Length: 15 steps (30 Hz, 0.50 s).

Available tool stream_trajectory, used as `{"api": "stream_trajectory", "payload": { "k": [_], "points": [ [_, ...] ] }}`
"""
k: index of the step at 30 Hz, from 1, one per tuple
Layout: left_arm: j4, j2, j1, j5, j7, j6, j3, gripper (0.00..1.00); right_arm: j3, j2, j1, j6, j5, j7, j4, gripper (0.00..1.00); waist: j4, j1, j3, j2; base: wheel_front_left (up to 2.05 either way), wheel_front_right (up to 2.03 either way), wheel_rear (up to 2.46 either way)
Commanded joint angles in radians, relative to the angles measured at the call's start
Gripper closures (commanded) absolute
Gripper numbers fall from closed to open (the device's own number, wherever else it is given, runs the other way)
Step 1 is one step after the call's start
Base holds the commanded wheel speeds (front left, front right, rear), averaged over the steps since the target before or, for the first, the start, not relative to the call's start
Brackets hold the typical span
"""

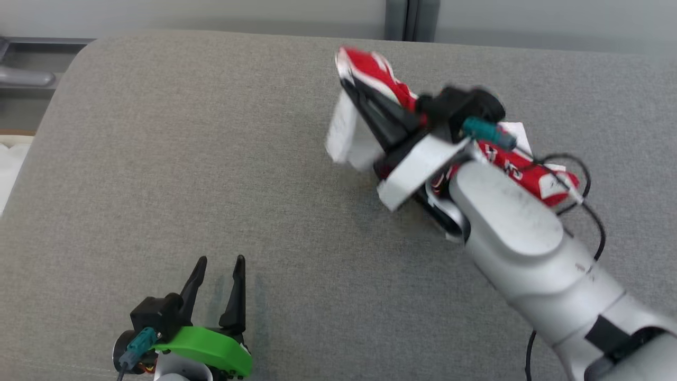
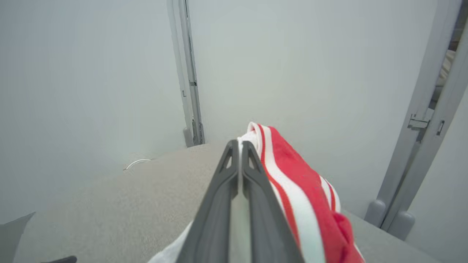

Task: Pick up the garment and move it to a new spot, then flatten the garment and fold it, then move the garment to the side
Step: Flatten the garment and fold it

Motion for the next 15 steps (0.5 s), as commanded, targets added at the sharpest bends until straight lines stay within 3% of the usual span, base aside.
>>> {"api": "stream_trajectory", "payload": {
  "k": [1,8,12,15],
  "points": [
    [0.005,0.000,0.007,0.013,0.000,-0.003,-0.001,0.00,-0.016,-0.004,-0.060,-0.001,0.014,-0.001,-0.025,1.00,0.022,0.0000,-0.026,0.0000,0.00,0.00,0.00],
    [0.025,-0.006,0.027,0.025,0.000,-0.003,-0.001,0.00,-0.207,-0.004,-0.341,-0.001,-0.050,-0.001,-0.095,1.00,0.059,0.0000,-0.074,0.0000,0.00,0.00,0.00],
    [0.031,-0.008,0.055,0.029,0.000,-0.003,0.023,0.00,-0.307,-0.005,-0.363,-0.001,-0.073,-0.001,-0.118,1.00,0.034,0.0000,-0.086,0.0000,0.00,0.00,0.00],
    [0.031,-0.010,0.069,0.034,0.000,-0.003,0.040,0.00,-0.372,-0.005,-0.295,-0.001,-0.115,-0.001,-0.123,1.00,-0.003,0.0000,-0.086,0.0000,0.00,0.00,0.00]
  ]
}}
